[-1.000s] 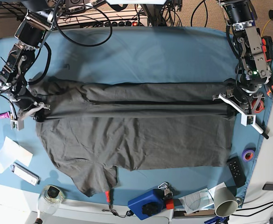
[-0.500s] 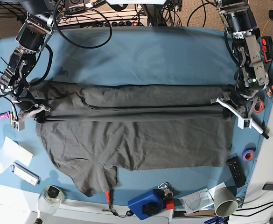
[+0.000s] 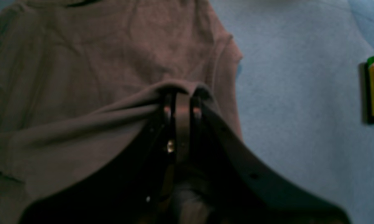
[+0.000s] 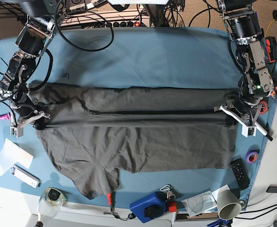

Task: Fold the T-shirt properly
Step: 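Open both grippers and release the folded edge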

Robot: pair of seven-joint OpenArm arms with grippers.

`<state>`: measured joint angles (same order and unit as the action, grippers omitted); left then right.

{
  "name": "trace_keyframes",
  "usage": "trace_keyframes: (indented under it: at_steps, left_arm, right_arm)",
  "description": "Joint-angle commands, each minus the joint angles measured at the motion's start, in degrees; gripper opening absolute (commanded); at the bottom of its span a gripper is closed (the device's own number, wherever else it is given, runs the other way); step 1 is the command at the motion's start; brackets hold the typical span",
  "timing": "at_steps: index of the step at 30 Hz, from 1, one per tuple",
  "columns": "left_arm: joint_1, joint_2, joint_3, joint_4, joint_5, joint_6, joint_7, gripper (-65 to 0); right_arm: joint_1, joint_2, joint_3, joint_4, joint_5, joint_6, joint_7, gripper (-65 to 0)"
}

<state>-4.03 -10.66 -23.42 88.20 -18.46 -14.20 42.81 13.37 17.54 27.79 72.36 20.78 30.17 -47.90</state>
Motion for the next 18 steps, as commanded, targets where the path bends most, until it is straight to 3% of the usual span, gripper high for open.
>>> trace_keyframes:
  at_steps: [1,3,6,11,15,18]
  left_arm:
    - [-1.25,-0.81,-0.33,0.83,-0.17,0.15,-1.33,-49.0]
    - [-1.27,-0.83,-0.33,0.83,-0.17,0.17,-1.36,-43.0]
    - [-1.6,-0.98,-0.33,0.83,-0.15,0.15,-1.36,-41.5]
    - [-3.45,-2.62,-0.37,1.11,-0.17,0.15,-0.55,-41.5]
    - [-5.92,-5.01,-0.37,3.15,-0.42,0.2,10.4,-41.5]
    - [-6.4,-6.21,-0.44,4.66,-4.28,0.15,15.5,-41.5]
  right_arm:
    - [1.44,1.42,0.39,1.03,0.13,0.94,1.84,-65.0]
    - [1.46,1.53,0.37,1.03,0.15,2.21,1.86,-56.1]
    - [2.05,1.51,0.37,1.03,0.2,2.19,1.84,-45.8]
    - [3.87,2.69,0.46,1.46,2.36,2.12,0.63,-45.2]
    - [5.53,4.83,1.25,3.98,9.64,2.14,-5.92,-45.2]
    - [5.66,5.99,3.28,5.97,12.74,2.16,-9.01,-45.2]
